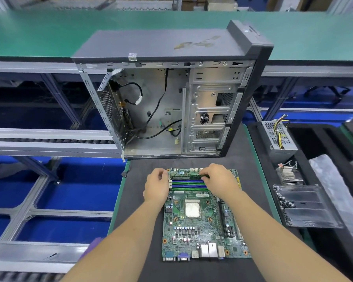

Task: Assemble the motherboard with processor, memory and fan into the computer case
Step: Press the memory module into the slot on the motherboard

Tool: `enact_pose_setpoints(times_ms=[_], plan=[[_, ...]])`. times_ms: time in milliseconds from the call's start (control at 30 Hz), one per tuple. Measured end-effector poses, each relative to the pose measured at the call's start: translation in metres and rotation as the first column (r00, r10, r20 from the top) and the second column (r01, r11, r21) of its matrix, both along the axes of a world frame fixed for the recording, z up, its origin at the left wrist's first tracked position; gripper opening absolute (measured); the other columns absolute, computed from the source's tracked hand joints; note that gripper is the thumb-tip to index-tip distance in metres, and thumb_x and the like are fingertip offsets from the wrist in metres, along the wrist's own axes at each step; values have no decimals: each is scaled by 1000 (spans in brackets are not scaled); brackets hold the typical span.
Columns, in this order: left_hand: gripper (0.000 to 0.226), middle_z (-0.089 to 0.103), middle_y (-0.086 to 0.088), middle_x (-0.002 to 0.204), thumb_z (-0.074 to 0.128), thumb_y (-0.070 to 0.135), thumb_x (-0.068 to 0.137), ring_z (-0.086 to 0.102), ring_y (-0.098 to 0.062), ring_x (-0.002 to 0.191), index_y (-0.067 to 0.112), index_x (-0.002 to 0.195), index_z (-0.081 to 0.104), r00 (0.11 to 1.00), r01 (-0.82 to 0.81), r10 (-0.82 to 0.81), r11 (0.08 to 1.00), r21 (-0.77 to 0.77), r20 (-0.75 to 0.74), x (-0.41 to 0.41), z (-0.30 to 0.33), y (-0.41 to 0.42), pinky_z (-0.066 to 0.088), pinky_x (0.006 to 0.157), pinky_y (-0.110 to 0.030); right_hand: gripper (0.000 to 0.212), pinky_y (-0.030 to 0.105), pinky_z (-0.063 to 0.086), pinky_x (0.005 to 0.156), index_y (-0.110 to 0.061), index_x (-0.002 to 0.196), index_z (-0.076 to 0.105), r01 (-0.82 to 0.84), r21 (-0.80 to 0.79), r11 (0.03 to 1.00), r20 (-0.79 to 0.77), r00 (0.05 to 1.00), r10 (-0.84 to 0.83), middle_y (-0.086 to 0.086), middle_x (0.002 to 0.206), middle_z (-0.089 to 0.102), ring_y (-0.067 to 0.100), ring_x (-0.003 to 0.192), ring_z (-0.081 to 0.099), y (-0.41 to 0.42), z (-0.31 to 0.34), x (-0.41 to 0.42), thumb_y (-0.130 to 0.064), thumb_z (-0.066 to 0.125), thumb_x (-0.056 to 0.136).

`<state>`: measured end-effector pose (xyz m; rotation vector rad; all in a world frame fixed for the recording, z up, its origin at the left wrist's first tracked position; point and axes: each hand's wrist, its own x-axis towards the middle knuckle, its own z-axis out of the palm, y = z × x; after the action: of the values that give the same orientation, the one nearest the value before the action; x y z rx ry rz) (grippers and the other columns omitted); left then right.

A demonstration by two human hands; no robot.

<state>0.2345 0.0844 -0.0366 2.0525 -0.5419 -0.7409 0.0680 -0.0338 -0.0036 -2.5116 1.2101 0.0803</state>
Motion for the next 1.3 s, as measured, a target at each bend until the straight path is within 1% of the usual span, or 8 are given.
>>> enact_pose_setpoints(times_ms=[133, 333, 433, 633, 933, 1133, 1233, 1300], plan=[[26, 53, 9, 117, 51, 41, 99, 42, -18, 112, 32, 121, 61, 793, 206, -204, 977, 63, 574, -7, 9, 2, 35, 92, -36, 29, 42, 52, 99, -24, 128, 70, 13, 71, 997, 67, 998, -18, 3, 120, 67, 25, 112, 61, -5, -6, -7, -22, 65, 99], [28, 56, 10, 123, 49, 38, 101, 44, -19, 118, 32, 125, 62, 505, 480, -545, 821, 307, 669, -29, 27, -34, 28, 98, -37, 17, 26, 48, 84, -15, 108, 77, 333, 351, 875, 393, 796, -461, -3, 100, 74, 15, 93, 65, -20, -14, -31, -14, 65, 96], [28, 58, 6, 124, 49, 37, 101, 46, -23, 118, 30, 125, 62, 467, 479, -635, 767, 427, 615, -40, 25, -42, 29, 99, -40, 13, 36, 56, 82, -17, 89, 79, 358, 372, 856, 352, 799, -488, -9, 80, 71, 20, 80, 68, -21, -16, -37, -21, 68, 95], [26, 62, 2, 110, 49, 13, 98, 53, -25, 107, 27, 113, 67, 469, 442, -680, 733, 517, 563, -42, 18, -40, 36, 92, -40, 32, 19, 43, 56, 7, 77, 67, 337, 329, 882, 247, 871, -425, 7, 58, 54, 15, 55, 45, -22, -19, -41, -20, 66, 93], [29, 63, 2, 112, 50, 10, 97, 55, -25, 107, 27, 112, 68, 465, 433, -693, 721, 541, 551, -42, 16, -40, 37, 96, -41, 18, 8, 38, 54, -8, 78, 78, 328, 314, 891, 211, 891, -402, -4, 77, 70, 5, 69, 60, -23, -16, -39, -11, 67, 91], [27, 61, 1, 109, 54, 8, 94, 54, -25, 104, 27, 107, 67, 369, 407, -731, 682, 607, 574, -44, 17, -42, 38, 90, -39, 28, 19, 43, 54, -12, 66, 70, 320, 320, 892, 235, 885, -402, -11, 65, 64, 8, 62, 57, -23, -17, -37, -18, 67, 93], [25, 57, 2, 117, 51, 23, 98, 50, -24, 111, 29, 118, 66, 362, 450, -727, 684, 574, 583, -41, 17, -39, 36, 93, -39, 40, 18, 39, 52, -11, 64, 63, 313, 344, 885, 258, 875, -409, -9, 52, 54, 3, 52, 50, -20, -17, -33, -39, 71, 92], [33, 55, 4, 122, 45, 44, 99, 47, -23, 115, 31, 125, 62, 477, 449, -653, 757, 475, 589, -35, 18, -34, 33, 96, -40, 45, 14, 35, 48, -11, 62, 61, 303, 351, 886, 244, 884, -399, -9, 52, 53, 1, 51, 51, -22, -15, -30, -44, 75, 89]])
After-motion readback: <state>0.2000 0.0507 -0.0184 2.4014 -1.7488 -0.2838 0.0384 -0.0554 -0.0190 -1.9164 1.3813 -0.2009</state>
